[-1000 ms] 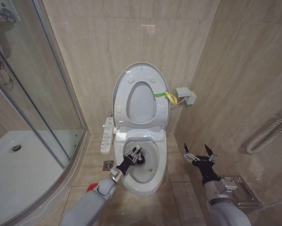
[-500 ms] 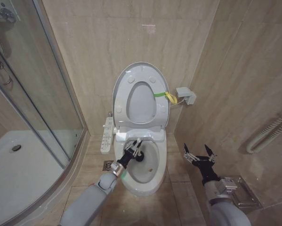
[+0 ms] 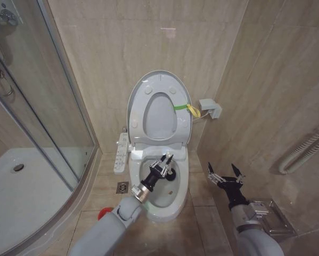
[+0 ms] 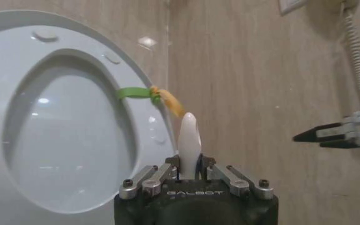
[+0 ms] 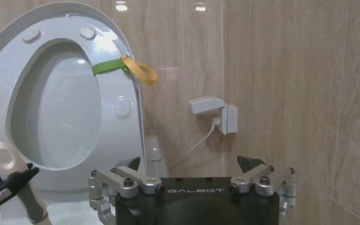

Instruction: Open the toilet lid, clean the toilet bowl with a toilet brush, close the toilet lid, and flush.

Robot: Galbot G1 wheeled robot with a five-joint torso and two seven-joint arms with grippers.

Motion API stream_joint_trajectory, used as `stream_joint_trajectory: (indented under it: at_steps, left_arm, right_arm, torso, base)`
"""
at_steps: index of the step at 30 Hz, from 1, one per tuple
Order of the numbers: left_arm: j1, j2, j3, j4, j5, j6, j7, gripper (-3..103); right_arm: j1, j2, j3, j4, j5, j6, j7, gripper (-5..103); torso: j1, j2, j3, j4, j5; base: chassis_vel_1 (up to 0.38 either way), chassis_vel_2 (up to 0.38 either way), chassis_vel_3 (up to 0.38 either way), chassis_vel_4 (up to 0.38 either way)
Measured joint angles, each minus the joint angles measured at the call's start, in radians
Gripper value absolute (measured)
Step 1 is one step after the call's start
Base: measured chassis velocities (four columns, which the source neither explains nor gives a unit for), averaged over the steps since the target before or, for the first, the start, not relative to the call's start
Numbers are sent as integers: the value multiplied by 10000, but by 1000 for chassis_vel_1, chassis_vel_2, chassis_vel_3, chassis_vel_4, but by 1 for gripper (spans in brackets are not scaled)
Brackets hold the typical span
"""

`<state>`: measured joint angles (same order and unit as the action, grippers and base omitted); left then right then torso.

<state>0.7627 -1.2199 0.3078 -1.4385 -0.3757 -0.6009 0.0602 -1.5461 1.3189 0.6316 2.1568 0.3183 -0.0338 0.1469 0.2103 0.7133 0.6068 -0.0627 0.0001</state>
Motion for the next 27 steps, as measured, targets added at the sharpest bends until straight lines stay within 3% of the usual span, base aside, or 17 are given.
stream_joint_trajectory:
  at_steps: [9, 19, 27]
  left_arm:
    - [10, -180, 282, 386, -34, 130, -84, 21]
    - [-217, -634, 553, 2054, -267, -370, 67, 21]
    - [-209, -609, 662, 958, -240, 1, -92, 21]
  right_arm:
    - [0, 0, 0, 0, 0, 0, 0, 100]
    - [0, 0, 0, 0, 0, 0, 0, 100]
    - [0, 0, 0, 0, 0, 0, 0, 100]
  torso:
    - [0, 0, 0, -1, 1]
    - [0, 0, 0, 0, 0]
    - [0, 0, 0, -2, 0]
  base:
    - [0, 0, 0, 0]
    - [0, 0, 0, 0]
    - [0, 0, 0, 0]
